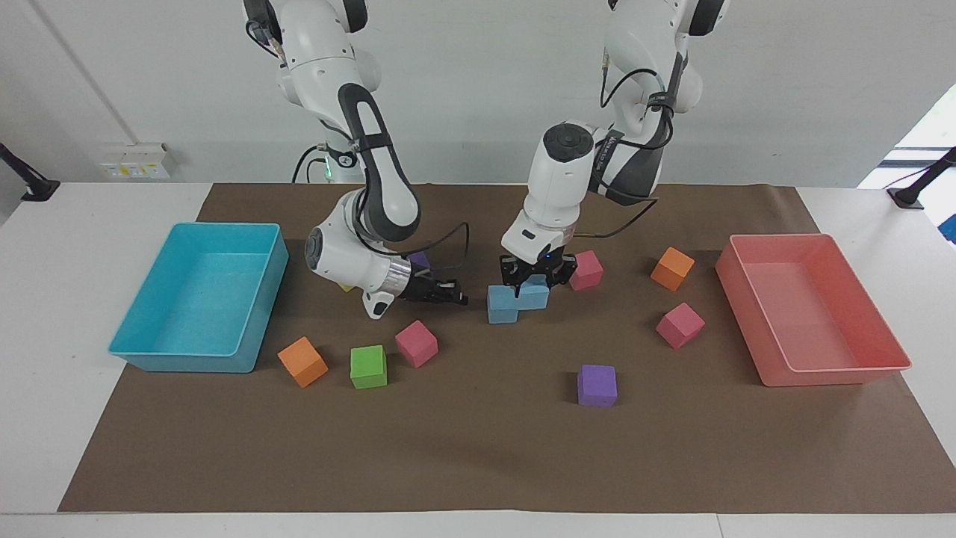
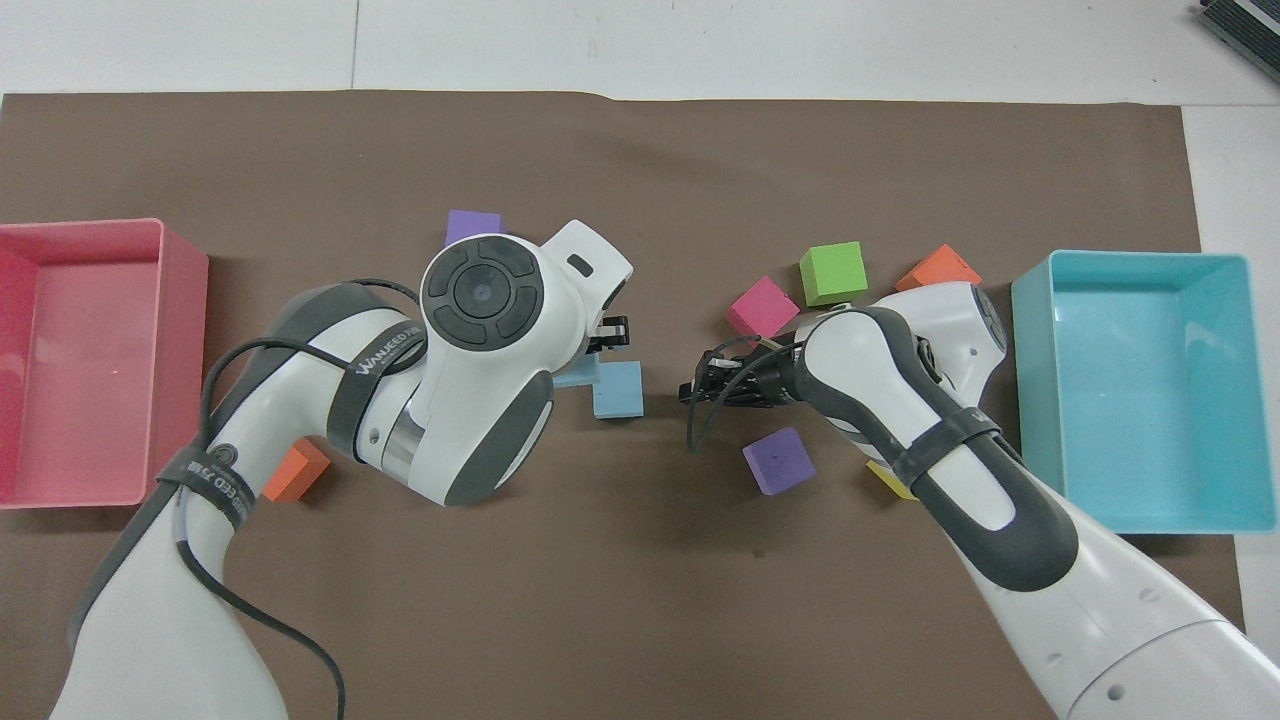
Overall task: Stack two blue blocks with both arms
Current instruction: 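Carry the held cube with the left gripper over the placed cube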
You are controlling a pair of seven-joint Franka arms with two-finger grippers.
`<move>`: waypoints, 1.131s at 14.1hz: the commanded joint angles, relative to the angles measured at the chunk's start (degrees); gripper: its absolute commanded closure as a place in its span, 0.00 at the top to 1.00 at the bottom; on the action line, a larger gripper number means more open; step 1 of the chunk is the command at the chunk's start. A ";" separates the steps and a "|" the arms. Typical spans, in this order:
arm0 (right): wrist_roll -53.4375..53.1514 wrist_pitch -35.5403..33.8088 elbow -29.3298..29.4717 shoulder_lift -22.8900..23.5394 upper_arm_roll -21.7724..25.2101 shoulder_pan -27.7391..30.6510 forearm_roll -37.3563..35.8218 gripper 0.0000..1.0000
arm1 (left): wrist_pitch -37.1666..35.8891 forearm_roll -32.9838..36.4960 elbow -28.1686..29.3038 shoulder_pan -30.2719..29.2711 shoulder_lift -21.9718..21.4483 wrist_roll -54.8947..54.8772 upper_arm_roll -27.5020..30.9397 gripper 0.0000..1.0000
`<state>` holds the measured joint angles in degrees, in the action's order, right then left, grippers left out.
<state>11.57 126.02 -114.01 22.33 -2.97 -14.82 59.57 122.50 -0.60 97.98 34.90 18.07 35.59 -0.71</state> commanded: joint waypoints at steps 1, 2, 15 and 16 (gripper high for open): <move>2.50 1.51 -0.95 -0.27 -0.28 0.05 2.39 0.00 | -0.50 -0.72 -3.75 2.46 2.49 2.29 0.97 0.29; 2.50 1.51 -0.95 -0.27 -0.28 0.05 2.39 0.00 | -0.50 -0.64 -3.76 2.54 2.49 2.29 0.97 0.29; 2.50 1.51 -1.04 -0.36 -0.28 0.05 2.39 0.00 | 0.28 -0.81 -2.53 3.77 3.99 2.38 0.88 0.30; 2.50 1.51 -1.04 -0.36 -0.28 0.05 2.39 0.00 | 0.98 -0.81 -2.18 3.77 3.99 2.21 0.88 0.30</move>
<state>11.57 126.22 -114.09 22.33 -2.97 -14.82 59.57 122.55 -0.74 95.77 37.44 21.65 37.46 -0.77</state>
